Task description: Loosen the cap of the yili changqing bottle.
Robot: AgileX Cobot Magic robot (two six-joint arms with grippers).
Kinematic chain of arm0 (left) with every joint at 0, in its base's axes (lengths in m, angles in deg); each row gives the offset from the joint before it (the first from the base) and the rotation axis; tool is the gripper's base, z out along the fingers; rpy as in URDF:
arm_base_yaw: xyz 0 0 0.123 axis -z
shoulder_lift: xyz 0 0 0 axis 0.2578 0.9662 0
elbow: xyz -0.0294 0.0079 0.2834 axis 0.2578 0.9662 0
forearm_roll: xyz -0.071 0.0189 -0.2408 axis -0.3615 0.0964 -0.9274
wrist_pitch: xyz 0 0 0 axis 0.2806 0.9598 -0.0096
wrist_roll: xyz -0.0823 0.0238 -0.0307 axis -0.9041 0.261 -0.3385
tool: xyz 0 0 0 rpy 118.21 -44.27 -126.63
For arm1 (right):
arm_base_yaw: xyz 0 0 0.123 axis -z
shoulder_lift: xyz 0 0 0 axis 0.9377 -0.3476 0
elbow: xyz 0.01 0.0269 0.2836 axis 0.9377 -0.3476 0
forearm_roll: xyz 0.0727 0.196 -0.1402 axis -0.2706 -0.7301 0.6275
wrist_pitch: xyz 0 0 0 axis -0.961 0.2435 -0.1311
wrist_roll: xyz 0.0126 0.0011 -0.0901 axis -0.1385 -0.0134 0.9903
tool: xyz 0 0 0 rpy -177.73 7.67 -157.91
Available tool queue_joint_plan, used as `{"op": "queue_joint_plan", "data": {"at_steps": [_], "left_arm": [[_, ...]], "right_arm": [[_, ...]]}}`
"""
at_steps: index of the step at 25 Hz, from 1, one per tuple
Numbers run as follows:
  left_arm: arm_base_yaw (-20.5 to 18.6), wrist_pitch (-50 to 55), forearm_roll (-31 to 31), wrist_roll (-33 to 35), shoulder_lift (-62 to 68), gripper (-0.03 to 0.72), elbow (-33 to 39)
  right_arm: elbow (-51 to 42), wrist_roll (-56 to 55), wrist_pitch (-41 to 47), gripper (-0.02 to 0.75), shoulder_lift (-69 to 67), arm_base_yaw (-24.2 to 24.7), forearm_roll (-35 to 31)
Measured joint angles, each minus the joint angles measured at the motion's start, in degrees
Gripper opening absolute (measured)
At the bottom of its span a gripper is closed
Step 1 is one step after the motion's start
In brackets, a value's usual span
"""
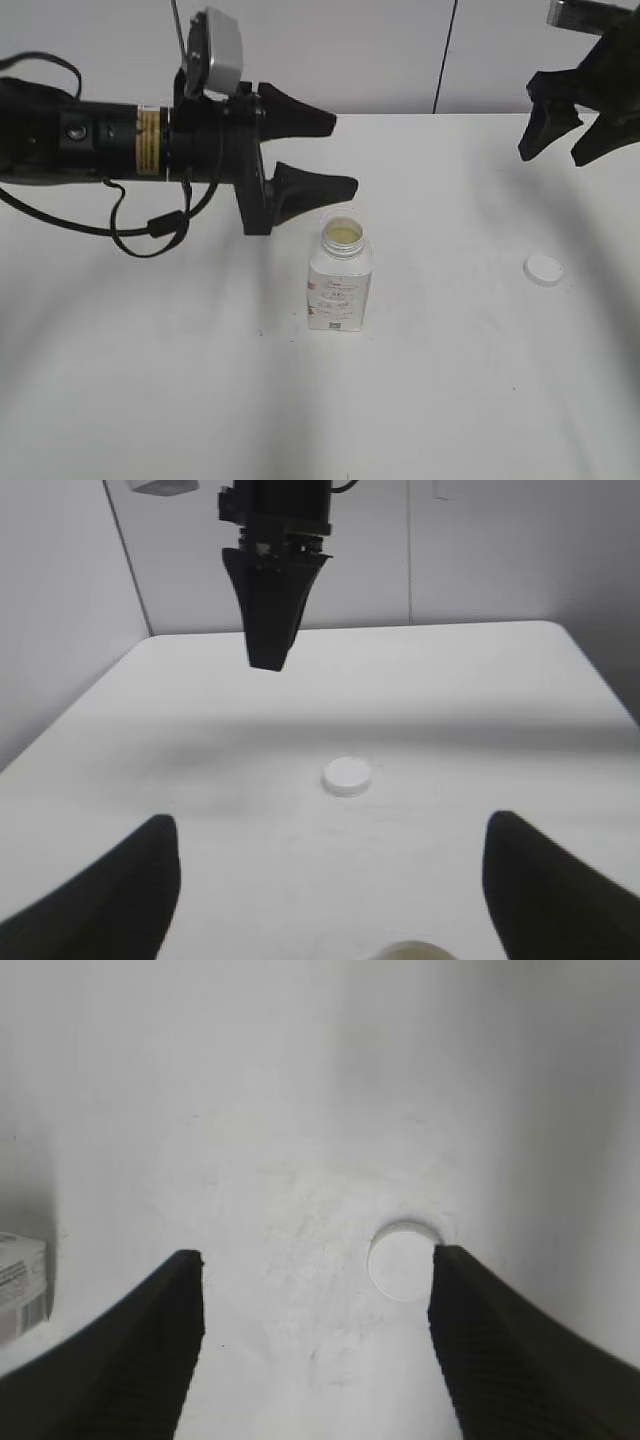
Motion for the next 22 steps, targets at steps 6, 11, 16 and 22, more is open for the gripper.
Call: {"op": "queue_joint_plan", "data": {"at_steps": [6,11,16,22], "left_arm": [[0.1,39.03,-4.39,-1.56,-9.26,0.565,-0.93],[-0.39,70.85,-16.05,-1.71,-9.8,0.565,-4.06],[-0.03,76.62,-32.99,-0.73,-11.0,0.565,-4.18],[0.09,90.81,-59.58,13.49,-12.01,0.564,-11.35]], "right_arm": [[4.91,0.0,3.78,0.552,0.11,0.0,-0.19],[8.9,0.0,7.41,0.552,0.11,0.0,-0.24],[12.36,-0.13,8.15,0.552,0.18,0.0,-0.24],[13.27,-1.19,8.26,0.552,0.25,0.0,0.27]]}}
